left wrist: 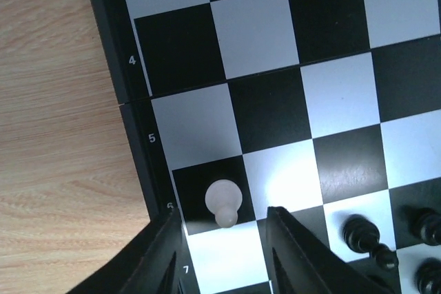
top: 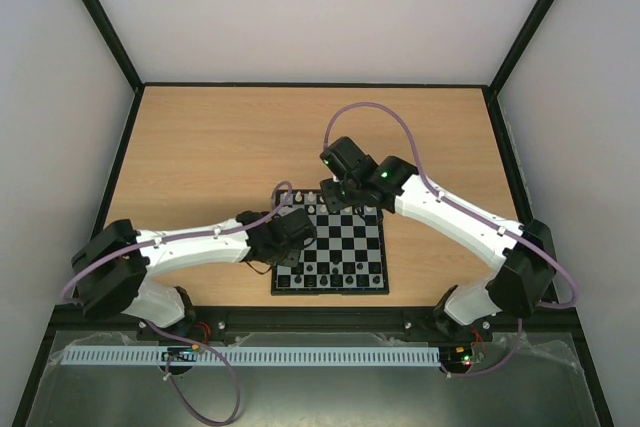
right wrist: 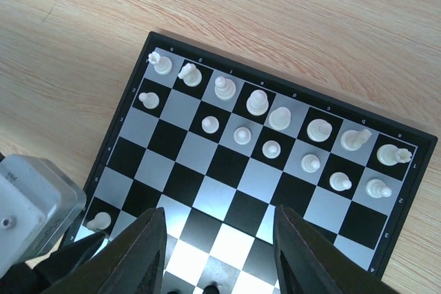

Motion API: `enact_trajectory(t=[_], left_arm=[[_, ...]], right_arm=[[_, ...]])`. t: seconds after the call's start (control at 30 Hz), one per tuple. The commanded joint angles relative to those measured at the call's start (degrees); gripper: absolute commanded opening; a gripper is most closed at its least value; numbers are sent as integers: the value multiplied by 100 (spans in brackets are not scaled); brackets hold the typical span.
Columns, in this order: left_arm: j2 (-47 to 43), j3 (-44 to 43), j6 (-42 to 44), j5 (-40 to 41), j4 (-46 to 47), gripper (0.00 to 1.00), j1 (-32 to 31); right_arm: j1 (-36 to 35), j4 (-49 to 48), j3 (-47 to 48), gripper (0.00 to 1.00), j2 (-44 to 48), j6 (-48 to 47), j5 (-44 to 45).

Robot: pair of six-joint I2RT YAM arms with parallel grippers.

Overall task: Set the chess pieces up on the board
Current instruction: Move the chess piece to the chessboard.

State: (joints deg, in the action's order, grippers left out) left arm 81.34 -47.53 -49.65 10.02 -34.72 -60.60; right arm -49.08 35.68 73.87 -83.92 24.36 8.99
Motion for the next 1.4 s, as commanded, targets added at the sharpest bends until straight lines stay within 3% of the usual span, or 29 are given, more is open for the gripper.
enact_trajectory(t=[0.0,0.23,0.47,0.9,1.17,1.37], left_arm=[[236,-272,20,56,-193,33,-54],[374,-288,139,36,-183,18,-43],[390,-198,105,17,-157,15,-49],[524,-232,174,59,-234,22,-49],[601,-259,221,91,-281,4,-48],[721,-704,722,203,-432,2,293]], right_arm=[[33,140,-70,43,200,-107,-21],[32,158,-85,43,213,-105,3],[39,150,-107,43,192,-115,9],[39,137,-145,43,171,-107,55],[39,133,-172,43,202,-107,45],[51,155,-170,43,341,-72,168]])
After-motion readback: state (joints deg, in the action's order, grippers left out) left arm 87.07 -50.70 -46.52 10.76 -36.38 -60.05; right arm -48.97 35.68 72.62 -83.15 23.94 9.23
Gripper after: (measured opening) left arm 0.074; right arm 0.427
